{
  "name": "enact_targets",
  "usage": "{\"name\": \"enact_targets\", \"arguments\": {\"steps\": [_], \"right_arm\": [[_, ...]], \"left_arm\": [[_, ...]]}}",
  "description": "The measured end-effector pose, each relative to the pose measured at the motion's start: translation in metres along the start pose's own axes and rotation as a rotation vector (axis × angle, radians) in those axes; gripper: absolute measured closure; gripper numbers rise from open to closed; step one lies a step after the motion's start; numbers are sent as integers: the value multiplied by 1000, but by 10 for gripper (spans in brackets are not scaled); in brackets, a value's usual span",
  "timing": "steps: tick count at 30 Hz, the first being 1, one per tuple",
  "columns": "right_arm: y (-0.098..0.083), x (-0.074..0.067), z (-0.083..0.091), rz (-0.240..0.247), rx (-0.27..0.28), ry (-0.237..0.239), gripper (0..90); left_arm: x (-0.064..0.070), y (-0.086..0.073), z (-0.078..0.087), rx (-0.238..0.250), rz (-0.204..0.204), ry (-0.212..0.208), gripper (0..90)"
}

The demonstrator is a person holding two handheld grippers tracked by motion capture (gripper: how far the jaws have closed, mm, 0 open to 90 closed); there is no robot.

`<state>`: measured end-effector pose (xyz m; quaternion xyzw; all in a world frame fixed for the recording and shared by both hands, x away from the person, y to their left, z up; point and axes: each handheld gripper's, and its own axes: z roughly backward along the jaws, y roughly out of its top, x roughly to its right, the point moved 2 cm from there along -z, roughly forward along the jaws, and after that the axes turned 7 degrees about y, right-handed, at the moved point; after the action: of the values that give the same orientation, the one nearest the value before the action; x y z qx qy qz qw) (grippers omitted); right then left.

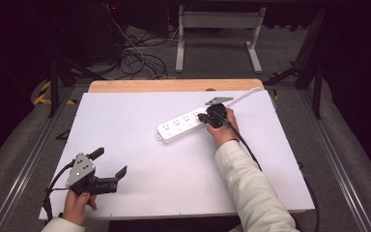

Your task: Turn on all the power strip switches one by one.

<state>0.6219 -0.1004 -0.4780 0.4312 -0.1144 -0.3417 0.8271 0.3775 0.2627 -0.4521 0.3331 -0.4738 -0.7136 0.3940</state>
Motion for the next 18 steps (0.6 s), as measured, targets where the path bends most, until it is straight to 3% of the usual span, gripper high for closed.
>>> {"name": "enact_targets", "arguments": {"steps": [12,14,18], "right_arm": [[0,-2,-2,5,-2,-22,900],[3,-1,2,34,-12,-38,900],[11,-6,13,41,80,-6,900]], "left_arm": [[0,0,0,1,0,1,39],[0,0,0,-1,5,-2,39],[-1,0,-1,-6,7,-1,39]]}}
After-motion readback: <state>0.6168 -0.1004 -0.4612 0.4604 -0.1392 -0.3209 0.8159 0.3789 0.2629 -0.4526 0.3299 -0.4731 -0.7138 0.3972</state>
